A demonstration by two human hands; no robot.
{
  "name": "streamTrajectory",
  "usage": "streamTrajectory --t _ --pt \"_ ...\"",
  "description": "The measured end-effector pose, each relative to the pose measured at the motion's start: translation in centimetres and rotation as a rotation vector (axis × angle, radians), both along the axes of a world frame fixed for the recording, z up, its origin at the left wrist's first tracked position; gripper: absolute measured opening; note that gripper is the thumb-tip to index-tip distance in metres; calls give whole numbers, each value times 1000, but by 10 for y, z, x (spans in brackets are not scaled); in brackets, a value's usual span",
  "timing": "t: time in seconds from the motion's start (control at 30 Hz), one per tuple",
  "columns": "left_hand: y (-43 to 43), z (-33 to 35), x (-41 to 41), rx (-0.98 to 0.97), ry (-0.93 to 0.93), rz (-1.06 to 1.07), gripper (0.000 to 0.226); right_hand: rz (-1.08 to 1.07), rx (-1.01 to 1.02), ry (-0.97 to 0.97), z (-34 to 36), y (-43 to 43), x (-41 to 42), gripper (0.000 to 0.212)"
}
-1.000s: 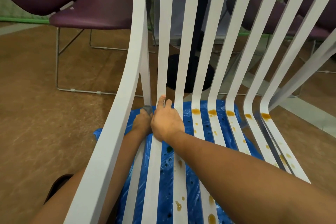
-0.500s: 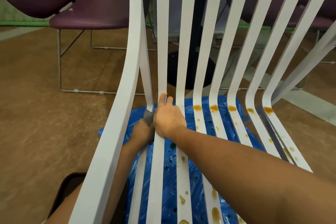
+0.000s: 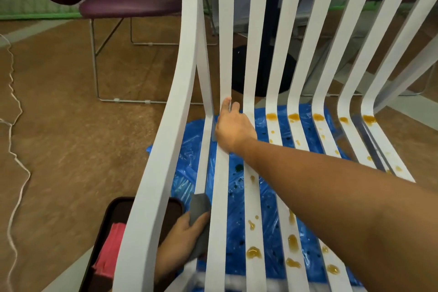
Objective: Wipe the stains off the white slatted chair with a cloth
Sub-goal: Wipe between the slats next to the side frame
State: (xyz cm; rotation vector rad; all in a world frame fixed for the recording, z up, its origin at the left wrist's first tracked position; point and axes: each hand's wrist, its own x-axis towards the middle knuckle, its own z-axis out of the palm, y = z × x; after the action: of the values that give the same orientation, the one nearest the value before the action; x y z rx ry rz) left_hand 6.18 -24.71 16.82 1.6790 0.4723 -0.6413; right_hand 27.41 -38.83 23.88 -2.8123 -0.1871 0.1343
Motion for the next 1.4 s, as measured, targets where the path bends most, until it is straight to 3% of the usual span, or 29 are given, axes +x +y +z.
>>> streamTrajectory --t 0.2,0.33,0.53,0.67,0.9,1.1,1.23,1.4 --pt "16 -17 -40 -101 182 -52 23 -2 2 -7 -3 1 -1 72" --pt "13 -7 -21 -79 79 -27 32 1 5 -13 -4 3 0 73" --pt "-2 0 92 188 -66 25 62 -6 9 -24 -5 1 1 72" --pt "-5 -5 174 407 -226 -77 64 1 7 -12 -4 1 0 79" --pt "-19 -9 265 475 -275 -26 61 -22 19 -24 -7 2 4 73" --pt "-26 -7 238 400 -295 80 51 -15 16 -39 -7 1 4 71" --pt "-29 6 189 483 -297 -7 44 3 8 -8 -4 -1 4 81" --pt "-4 15 126 576 -183 -149 45 -3 8 121 6 1 1 79"
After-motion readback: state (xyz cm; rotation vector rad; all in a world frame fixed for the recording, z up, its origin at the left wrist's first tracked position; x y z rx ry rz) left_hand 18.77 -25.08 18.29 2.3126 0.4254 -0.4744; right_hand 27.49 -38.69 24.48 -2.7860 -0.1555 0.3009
